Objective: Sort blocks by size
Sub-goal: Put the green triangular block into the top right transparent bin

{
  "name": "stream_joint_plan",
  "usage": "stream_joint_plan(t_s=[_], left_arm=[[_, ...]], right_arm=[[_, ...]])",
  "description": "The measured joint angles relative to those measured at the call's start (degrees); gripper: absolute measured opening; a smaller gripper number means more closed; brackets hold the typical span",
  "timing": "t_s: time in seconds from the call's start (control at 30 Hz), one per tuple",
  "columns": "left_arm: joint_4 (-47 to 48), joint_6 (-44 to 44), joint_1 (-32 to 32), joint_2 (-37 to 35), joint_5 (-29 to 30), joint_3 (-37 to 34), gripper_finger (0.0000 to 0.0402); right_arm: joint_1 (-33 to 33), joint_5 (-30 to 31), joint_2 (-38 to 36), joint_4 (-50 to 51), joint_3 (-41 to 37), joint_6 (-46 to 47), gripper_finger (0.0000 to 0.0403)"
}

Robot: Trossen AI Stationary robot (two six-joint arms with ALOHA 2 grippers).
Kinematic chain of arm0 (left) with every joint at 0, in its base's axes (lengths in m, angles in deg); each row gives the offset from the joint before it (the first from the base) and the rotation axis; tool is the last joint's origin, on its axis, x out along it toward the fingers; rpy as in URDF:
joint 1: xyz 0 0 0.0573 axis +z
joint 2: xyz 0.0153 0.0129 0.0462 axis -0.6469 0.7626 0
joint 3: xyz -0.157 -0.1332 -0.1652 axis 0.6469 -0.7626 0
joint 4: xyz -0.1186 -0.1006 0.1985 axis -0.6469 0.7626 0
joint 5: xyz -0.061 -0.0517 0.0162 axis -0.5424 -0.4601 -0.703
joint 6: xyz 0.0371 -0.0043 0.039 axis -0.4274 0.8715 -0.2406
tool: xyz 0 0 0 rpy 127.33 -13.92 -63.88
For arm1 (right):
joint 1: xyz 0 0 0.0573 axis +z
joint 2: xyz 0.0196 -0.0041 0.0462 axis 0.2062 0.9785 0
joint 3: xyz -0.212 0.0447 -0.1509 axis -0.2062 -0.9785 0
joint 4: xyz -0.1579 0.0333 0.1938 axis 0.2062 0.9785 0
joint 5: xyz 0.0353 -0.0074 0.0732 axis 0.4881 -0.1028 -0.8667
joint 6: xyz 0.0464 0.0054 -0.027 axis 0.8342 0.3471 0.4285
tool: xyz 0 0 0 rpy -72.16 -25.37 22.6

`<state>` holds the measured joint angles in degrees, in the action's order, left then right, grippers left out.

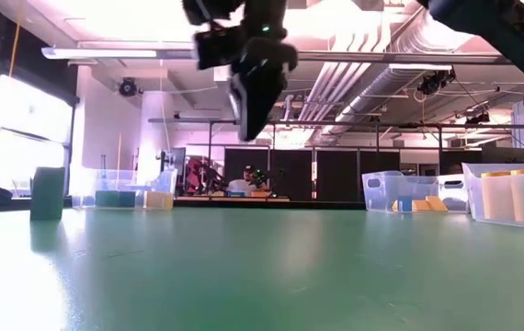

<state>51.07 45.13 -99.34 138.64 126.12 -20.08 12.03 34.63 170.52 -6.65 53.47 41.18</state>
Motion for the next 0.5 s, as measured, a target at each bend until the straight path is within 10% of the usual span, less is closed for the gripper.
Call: stream_joint_plan(t_s=[0.23,0.5], left_arm=[[-0.9,-6.3,2.7,0.0,2.8,-0.2,0.0014],[-0.9,-5.7,5.2,0.0,3.4,-3.5,0.0014]], right_arm=[[-7.0,1.9,-14.4,2.1,-10.1,1.7,0.0132],[-17.5,8.7,-40.1,-15.9,-44.1,10.1,0.0132]])
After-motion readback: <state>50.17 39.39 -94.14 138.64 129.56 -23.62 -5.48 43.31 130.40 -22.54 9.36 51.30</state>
